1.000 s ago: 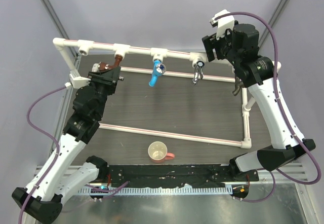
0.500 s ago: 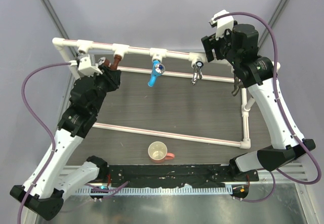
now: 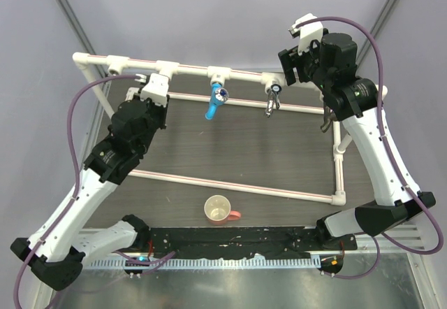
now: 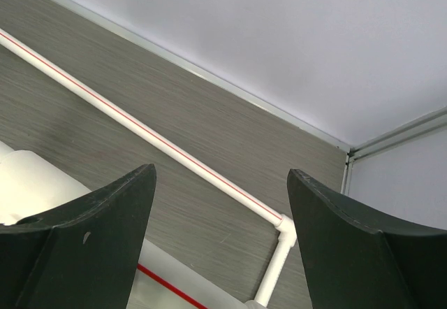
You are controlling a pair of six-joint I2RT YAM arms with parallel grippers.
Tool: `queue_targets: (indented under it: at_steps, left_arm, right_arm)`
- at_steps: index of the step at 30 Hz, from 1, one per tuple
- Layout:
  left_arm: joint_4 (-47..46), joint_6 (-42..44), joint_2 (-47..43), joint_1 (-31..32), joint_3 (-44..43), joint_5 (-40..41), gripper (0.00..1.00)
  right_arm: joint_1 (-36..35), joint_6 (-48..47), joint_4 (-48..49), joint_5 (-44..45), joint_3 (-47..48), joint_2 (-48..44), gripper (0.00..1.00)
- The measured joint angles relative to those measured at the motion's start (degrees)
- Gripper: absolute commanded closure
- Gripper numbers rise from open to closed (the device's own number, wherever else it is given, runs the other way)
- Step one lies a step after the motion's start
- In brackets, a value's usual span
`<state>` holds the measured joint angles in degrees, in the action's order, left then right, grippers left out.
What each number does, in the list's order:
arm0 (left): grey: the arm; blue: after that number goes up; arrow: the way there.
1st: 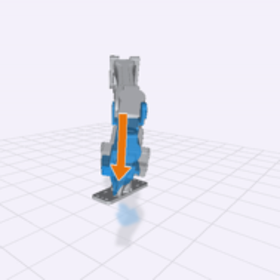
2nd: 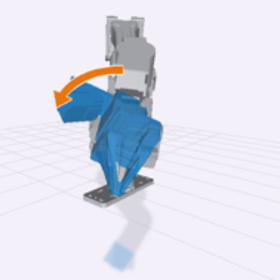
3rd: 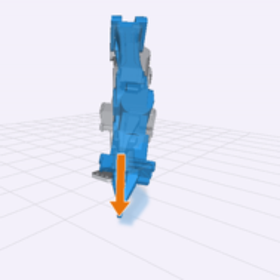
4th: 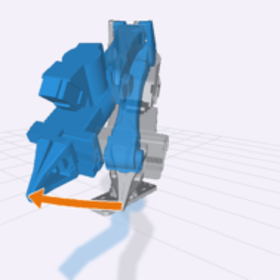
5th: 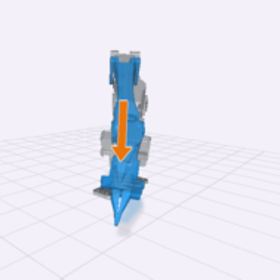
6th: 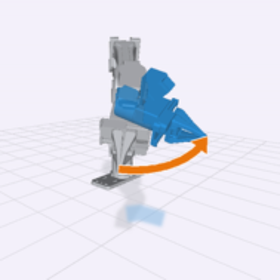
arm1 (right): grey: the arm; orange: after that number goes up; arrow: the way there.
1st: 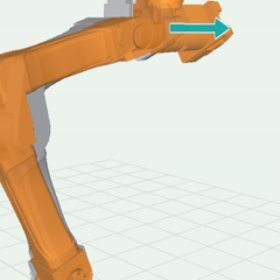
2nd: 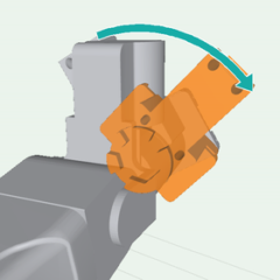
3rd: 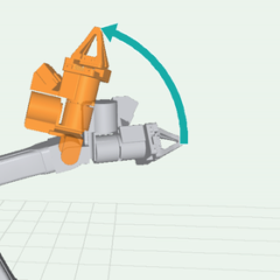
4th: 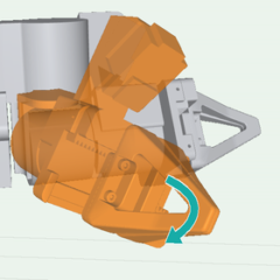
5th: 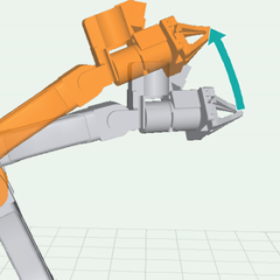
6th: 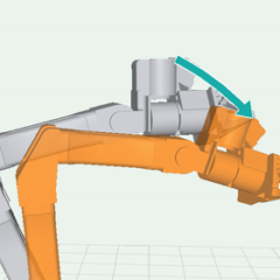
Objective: Install the water faucets
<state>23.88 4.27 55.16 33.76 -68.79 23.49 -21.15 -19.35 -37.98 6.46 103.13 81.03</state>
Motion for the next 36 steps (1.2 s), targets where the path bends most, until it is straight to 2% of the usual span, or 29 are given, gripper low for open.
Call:
queue_targets:
  at_steps: [2, 4, 5, 7, 8, 10, 11, 14, 23, 25, 30, 36]
  left_arm:
    - [0.6, 3.0, 0.9, 1.8, -0.6, 3.2, 0.89]
    - [0.8, 4.6, 1.4, 2.8, -0.9, 5.2, 0.73]
    - [0.8, 5.2, 1.5, 3.1, -0.9, 5.9, 0.60]
    - [0.8, 5.5, 1.4, 3.4, -0.9, 6.3, 0.45]
    - [1.0, 5.4, 1.3, 3.5, -0.9, 5.9, 0.30]
    - [1.4, 5.0, 1.0, 4.4, -0.9, 5.0, 0.20]
    - [1.5, 4.5, 0.7, 4.7, -1.0, 4.4, 0.12]
    - [1.5, 1.8, -1.0, 5.2, -1.5, 3.3, 0.02]
    - [0.3, -8.0, -7.2, 5.2, -6.2, 2.6, 0.02]
    - [-0.4, -8.9, -6.9, 5.2, -7.3, 2.3, 0.05]
    - [-0.5, -10.1, -3.7, 5.2, -7.5, 0.9, 0.26]
    - [0.2, -10.3, 1.0, 5.2, -7.5, -2.4, 0.34]
  right_arm:
    - [0.0, 0.0, 0.0, 0.1, 0.0, 0.0, 0.18]
    - [0.0, 0.0, 0.0, 0.3, 0.0, 0.0, 0.17]
    - [0.0, 0.0, 0.0, 0.3, 0.0, 0.0, 0.17]
    - [0.0, 0.0, 0.0, 0.2, 0.0, 0.0, 0.17]
    - [-0.1, 0.0, 0.0, 0.2, 0.0, 0.0, 0.17]
    - [-0.2, 0.0, 0.1, 0.2, 0.0, 0.0, 0.17]
    - [-0.2, 0.0, 0.1, 0.2, 0.0, 0.0, 0.17]
    - [-0.2, 0.0, 0.2, 0.3, 0.0, 0.0, 0.17]
    - [-0.3, 0.0, 0.1, 0.3, 0.0, 0.0, 0.17]
    - [-0.3, 0.0, 0.1, 0.3, 0.0, 0.0, 0.17]
    - [-0.4, 0.0, 0.1, 0.5, 0.0, 0.0, 0.17]
    - [-0.5, -0.1, 0.0, 1.0, 0.0, 0.0, 0.17]
